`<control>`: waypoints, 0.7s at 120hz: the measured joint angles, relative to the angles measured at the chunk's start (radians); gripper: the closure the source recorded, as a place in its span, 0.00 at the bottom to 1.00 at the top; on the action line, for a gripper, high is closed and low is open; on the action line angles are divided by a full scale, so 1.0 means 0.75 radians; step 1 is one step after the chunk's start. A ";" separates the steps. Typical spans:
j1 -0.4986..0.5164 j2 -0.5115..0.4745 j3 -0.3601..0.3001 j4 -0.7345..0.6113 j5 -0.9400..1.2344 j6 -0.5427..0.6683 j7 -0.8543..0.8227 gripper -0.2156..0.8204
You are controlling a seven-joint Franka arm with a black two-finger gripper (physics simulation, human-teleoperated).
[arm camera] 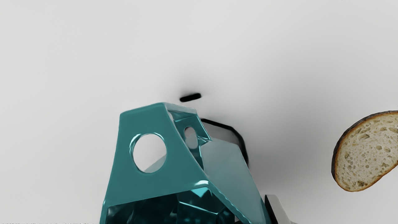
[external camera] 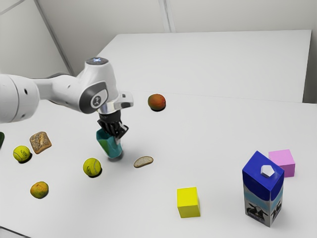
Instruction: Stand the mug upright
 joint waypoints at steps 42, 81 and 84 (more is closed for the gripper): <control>-0.006 0.023 -0.003 0.001 -0.018 0.012 -0.104 0.74; -0.100 -0.070 0.055 0.119 -0.057 -0.052 -0.148 0.33; -0.131 -0.073 0.087 0.144 -0.066 -0.071 -0.148 0.31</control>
